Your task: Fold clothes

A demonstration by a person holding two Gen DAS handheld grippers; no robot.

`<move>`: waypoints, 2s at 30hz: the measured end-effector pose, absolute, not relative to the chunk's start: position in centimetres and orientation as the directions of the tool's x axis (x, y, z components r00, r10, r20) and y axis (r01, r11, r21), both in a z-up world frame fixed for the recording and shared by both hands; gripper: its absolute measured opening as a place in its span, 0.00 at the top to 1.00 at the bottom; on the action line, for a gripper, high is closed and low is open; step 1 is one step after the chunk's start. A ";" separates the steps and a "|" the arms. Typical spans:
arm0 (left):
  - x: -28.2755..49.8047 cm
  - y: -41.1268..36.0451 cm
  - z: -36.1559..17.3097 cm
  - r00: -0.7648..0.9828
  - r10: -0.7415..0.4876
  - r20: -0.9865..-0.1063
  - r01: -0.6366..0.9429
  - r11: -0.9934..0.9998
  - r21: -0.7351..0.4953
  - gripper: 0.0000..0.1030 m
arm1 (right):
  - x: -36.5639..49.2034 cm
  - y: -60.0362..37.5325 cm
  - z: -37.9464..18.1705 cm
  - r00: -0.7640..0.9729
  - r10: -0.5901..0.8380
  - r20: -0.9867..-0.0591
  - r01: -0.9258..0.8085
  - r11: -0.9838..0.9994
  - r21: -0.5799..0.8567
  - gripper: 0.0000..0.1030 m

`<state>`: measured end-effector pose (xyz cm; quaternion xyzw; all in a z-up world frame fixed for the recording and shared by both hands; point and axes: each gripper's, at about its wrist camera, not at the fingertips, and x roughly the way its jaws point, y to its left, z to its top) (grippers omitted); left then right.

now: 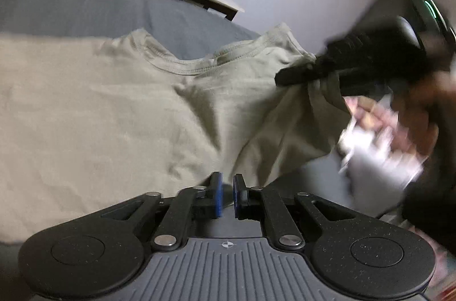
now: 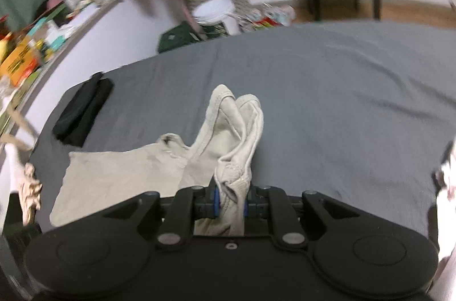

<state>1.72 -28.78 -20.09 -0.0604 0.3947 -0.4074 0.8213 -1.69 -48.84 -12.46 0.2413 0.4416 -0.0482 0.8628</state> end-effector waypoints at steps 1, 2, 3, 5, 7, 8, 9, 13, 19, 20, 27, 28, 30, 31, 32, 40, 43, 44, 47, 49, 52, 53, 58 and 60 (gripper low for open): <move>1.3 -29.0 -19.9 0.371 -0.712 -0.596 0.640 0.661 -0.391 0.93 | -1.7 -49.2 -12.7 0.599 0.129 -0.790 0.310 0.873 0.377 0.87; 1.0 -29.0 -19.5 0.388 -0.712 -0.586 0.656 0.659 -0.367 0.93 | -1.6 -49.8 -13.4 0.584 0.125 -0.802 0.339 0.861 0.380 0.87; 0.6 -28.8 -19.0 0.414 -0.718 -0.560 0.670 0.657 -0.347 0.93 | -1.5 -50.3 -14.0 0.570 0.121 -0.813 0.365 0.849 0.382 0.87; 0.0 -28.1 -17.9 0.486 -0.722 -0.493 0.682 0.666 -0.303 0.93 | -1.5 -50.9 -14.8 0.555 0.120 -0.823 0.386 0.839 0.383 0.87; 0.9 -28.1 -17.5 0.510 -0.703 -0.495 0.659 0.689 -0.300 0.93 | -1.5 -51.1 -15.2 0.552 0.119 -0.825 0.394 0.834 0.385 0.87; 1.5 -28.2 -17.7 0.502 -0.696 -0.514 0.645 0.697 -0.313 0.93 | -1.5 -51.2 -15.2 0.551 0.119 -0.826 0.397 0.833 0.386 0.87; 1.9 -28.5 -18.2 0.479 -0.691 -0.542 0.639 0.698 -0.324 0.93 | -1.5 -51.3 -15.3 0.551 0.119 -0.826 0.399 0.832 0.386 0.87; 1.9 -29.9 -19.3 0.435 -0.665 -0.607 0.677 0.686 -0.266 0.93 | -1.6 -51.0 -15.1 0.558 0.123 -0.821 0.386 0.837 0.388 0.87; -0.8 -30.3 -18.3 0.591 -0.636 -0.497 0.711 0.702 -0.052 0.93 | -1.6 -51.2 -14.4 0.579 0.156 -0.800 0.357 0.834 0.421 0.87; -0.6 -30.6 -18.4 0.583 -0.642 -0.498 0.719 0.693 -0.051 0.93 | -1.6 -51.2 -14.2 0.583 0.164 -0.796 0.349 0.834 0.428 0.87; 0.9 -31.6 -18.4 0.527 -0.667 -0.527 0.744 0.662 -0.095 0.93 | -1.6 -50.7 -12.7 0.601 0.236 -0.763 0.289 0.826 0.483 0.87; 1.0 -31.1 -17.9 0.561 -0.672 -0.483 0.729 0.678 -0.096 0.93 | -1.5 -50.6 -12.5 0.602 0.240 -0.761 0.286 0.825 0.487 0.87; 2.0 -30.8 -17.4 0.584 -0.666 -0.464 0.700 0.702 -0.128 0.93 | -1.5 -50.3 -12.2 0.603 0.250 -0.757 0.275 0.826 0.492 0.87; 2.9 -30.9 -17.5 0.566 -0.666 -0.487 0.689 0.706 -0.165 0.93 | -1.5 -50.3 -12.1 0.604 0.251 -0.756 0.269 0.829 0.490 0.87; 3.9 -31.0 -17.5 0.547 -0.665 -0.509 0.675 0.709 -0.202 0.93 | -1.4 -50.2 -12.0 0.605 0.252 -0.755 0.263 0.832 0.489 0.87; 6.1 -31.2 -19.2 0.512 -0.685 -0.519 0.595 0.718 -0.360 0.93 | -1.5 -50.1 -12.0 0.600 0.265 -0.755 0.267 0.823 0.501 0.87; 7.3 -31.0 -20.2 0.503 -0.686 -0.526 0.508 0.727 -0.462 0.93 | -1.4 -50.0 -12.0 0.602 0.267 -0.752 0.268 0.821 0.505 0.87; 7.8 -31.1 -20.5 0.495 -0.685 -0.534 0.487 0.728 -0.482 0.93 | -1.3 -50.1 -11.9 0.605 0.268 -0.750 0.268 0.818 0.509 0.87; 8.9 -31.4 -21.0 0.483 -0.683 -0.548 0.442 0.731 -0.520 0.93 | -1.3 -50.0 -11.8 0.610 0.273 -0.744 0.268 0.812 0.518 0.87; 9.1 -30.9 -20.6 0.512 -0.687 -0.515 0.407 0.722 -0.559 0.93 | -1.3 -50.0 -11.8 0.609 0.275 -0.744 0.270 0.810 0.520 0.87; 10.0 -31.2 -20.8 0.509 -0.674 -0.535 0.380 0.734 -0.563 0.93 | -1.4 -49.9 -11.8 0.608 0.275 -0.745 0.270 0.811 0.520 0.87; 10.4 -31.6 -21.2 0.494 -0.663 -0.563 0.379 0.747 -0.547 0.93 | -1.4 -50.0 -11.8 0.609 0.275 -0.744 0.273 0.808 0.522 0.87; 9.3 -31.9 -20.5 0.518 -0.655 -0.550 0.438 0.756 -0.487 0.93 | -1.3 -50.0 -11.8 0.614 0.281 -0.738 0.278 0.797 0.536 0.87; 8.0 -31.7 -20.6 0.517 -0.668 -0.535 0.472 0.744 -0.473 0.93 | -1.2 -49.8 -11.7 0.614 0.284 -0.736 0.272 0.799 0.535 0.87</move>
